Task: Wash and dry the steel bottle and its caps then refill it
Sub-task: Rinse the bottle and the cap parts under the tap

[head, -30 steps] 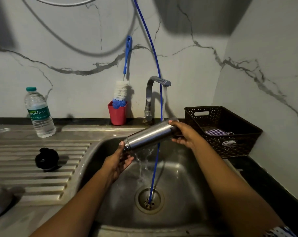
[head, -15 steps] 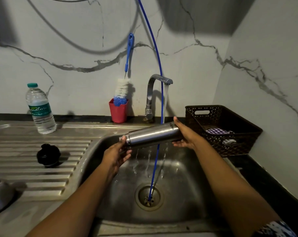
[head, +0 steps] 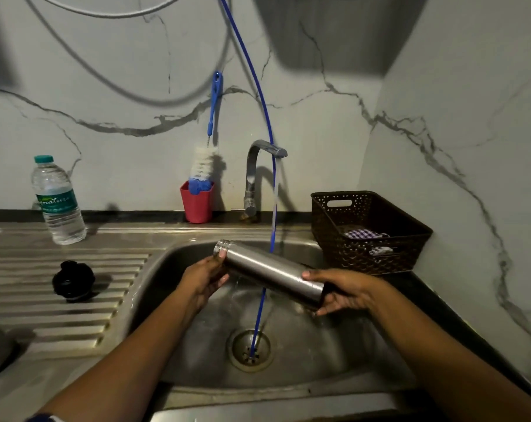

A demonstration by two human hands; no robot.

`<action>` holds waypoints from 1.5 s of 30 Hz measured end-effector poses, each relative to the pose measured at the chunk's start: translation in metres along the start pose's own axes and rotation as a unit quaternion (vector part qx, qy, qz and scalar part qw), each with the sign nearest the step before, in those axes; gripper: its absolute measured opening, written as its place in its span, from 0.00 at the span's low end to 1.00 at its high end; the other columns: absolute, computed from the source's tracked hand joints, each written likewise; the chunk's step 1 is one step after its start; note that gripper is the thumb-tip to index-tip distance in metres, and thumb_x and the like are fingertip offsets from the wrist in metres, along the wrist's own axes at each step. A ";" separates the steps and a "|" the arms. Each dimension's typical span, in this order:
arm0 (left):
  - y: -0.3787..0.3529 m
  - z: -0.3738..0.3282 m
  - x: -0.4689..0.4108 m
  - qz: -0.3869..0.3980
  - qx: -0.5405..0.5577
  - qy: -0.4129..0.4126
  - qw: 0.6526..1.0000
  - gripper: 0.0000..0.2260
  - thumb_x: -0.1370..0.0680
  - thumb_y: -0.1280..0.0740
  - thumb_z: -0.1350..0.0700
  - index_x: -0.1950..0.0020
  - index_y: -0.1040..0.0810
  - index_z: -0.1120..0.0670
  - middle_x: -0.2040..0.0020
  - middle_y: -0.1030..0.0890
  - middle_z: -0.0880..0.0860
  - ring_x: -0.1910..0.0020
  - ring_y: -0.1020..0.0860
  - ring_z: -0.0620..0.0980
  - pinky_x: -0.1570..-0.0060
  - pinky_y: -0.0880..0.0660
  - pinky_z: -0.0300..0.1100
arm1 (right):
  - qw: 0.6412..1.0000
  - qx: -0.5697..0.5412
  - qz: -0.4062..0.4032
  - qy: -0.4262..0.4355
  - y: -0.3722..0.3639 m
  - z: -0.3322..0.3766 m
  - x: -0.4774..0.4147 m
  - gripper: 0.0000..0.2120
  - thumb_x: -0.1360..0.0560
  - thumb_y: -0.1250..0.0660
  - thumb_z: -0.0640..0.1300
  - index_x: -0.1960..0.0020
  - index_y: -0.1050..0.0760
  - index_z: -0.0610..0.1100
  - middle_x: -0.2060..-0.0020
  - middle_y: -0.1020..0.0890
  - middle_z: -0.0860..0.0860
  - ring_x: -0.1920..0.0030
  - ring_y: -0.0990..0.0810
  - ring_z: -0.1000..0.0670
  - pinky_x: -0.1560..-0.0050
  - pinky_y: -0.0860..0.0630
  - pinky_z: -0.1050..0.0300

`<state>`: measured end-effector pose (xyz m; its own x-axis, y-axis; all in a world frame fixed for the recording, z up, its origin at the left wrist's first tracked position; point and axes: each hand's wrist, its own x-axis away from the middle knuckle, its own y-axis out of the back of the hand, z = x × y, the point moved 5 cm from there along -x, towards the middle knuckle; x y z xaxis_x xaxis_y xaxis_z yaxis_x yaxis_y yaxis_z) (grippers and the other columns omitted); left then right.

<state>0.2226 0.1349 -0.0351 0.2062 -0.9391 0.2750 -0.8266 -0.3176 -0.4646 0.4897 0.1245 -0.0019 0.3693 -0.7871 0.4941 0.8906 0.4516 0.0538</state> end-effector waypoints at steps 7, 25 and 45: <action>-0.065 0.010 0.023 0.117 -0.057 -0.012 0.991 0.22 0.27 0.31 0.66 0.34 0.27 0.54 0.47 0.19 0.54 0.50 0.19 0.50 0.59 0.22 0.40 | 0.998 0.025 0.057 -0.001 -0.003 -0.026 0.011 0.32 0.44 0.20 0.43 0.43 0.28 0.38 0.51 0.19 0.39 0.52 0.17 0.41 0.58 0.18 0.50; -0.080 0.043 0.011 0.098 -0.119 0.064 0.986 0.07 0.25 0.31 0.57 0.50 0.24 0.58 0.54 0.24 0.58 0.54 0.23 0.55 0.53 0.22 0.51 | 0.998 0.041 0.045 -0.026 -0.019 -0.041 -0.015 0.28 0.36 0.25 0.51 0.40 0.30 0.47 0.48 0.21 0.43 0.51 0.20 0.45 0.59 0.22 0.53; -0.085 0.039 0.013 0.127 -0.084 0.067 0.986 0.14 0.24 0.34 0.54 0.42 0.28 0.58 0.50 0.24 0.59 0.52 0.23 0.56 0.59 0.23 0.50 | 0.999 -0.004 0.005 0.038 -0.026 -0.032 -0.017 0.44 0.39 0.24 0.51 0.29 0.42 0.48 0.40 0.26 0.42 0.44 0.22 0.40 0.55 0.19 0.42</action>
<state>0.3161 0.1443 -0.0244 -0.0806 -0.9563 0.2811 -0.9200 -0.0371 -0.3901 0.4684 0.1130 -0.0397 0.3971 -0.8119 0.4279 0.8885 0.4569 0.0423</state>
